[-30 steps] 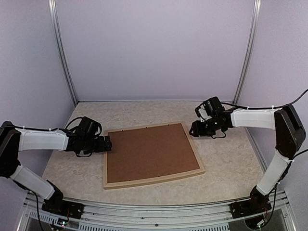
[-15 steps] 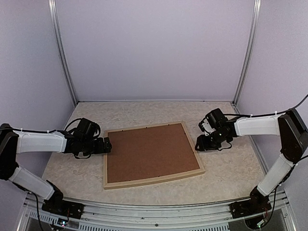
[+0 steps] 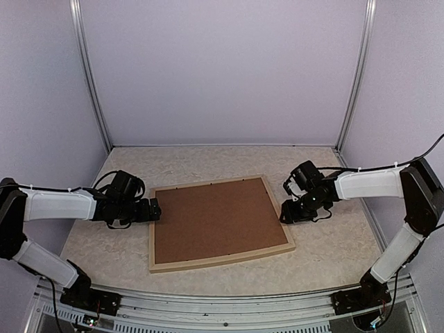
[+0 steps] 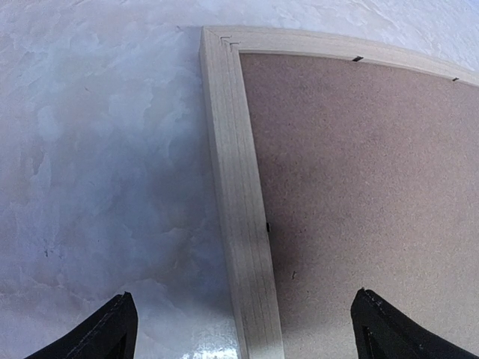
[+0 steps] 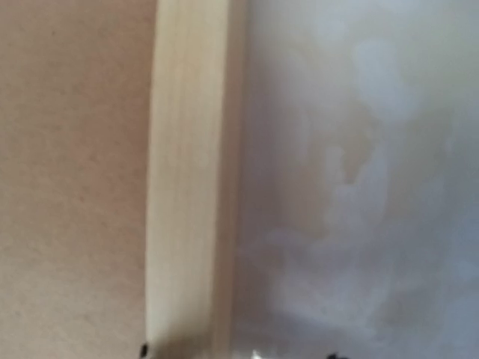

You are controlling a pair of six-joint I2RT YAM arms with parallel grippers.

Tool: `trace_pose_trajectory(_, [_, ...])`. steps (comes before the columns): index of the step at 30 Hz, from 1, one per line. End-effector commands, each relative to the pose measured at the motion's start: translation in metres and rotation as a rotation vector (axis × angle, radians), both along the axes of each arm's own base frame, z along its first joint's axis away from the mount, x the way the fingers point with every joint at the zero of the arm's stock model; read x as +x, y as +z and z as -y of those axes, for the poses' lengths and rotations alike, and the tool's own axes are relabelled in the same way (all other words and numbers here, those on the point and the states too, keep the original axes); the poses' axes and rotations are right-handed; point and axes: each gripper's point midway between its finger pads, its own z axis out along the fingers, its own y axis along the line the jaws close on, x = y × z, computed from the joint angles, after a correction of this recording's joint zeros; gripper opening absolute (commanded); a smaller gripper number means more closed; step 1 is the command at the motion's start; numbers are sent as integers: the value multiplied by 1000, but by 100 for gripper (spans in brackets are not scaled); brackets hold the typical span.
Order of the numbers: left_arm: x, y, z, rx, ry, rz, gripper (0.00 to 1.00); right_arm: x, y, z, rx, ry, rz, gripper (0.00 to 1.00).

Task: Put the photo into the frame
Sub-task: Press the fastener onto the backboard.

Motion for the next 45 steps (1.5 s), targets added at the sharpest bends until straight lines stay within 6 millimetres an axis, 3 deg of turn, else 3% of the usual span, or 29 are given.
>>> trace_pose_trajectory(1, [-5, -7, -1, 10, -7, -19, 99, -2, -3, 7, -62, -42, -21, 49])
trace_pose_trajectory(10, [-5, -7, -1, 13, -8, -20, 99, 6, 8, 3, -54, -50, -2, 48])
trace_pose_trajectory(21, [-6, -9, -4, 25, -4, -20, 99, 6, -5, 8, -146, -58, -57, 47])
trace_pose_trajectory(30, [-8, -15, -5, 30, 0, -35, 99, 4, -11, -3, -231, -38, -74, 47])
trace_pose_trajectory(42, [-15, -28, -5, 32, 3, -65, 99, -6, -11, -6, -325, -58, -68, 46])
trace_pose_trajectory(45, [-15, -27, -5, 28, 2, -60, 99, -2, -2, -8, -298, -70, -34, 46])
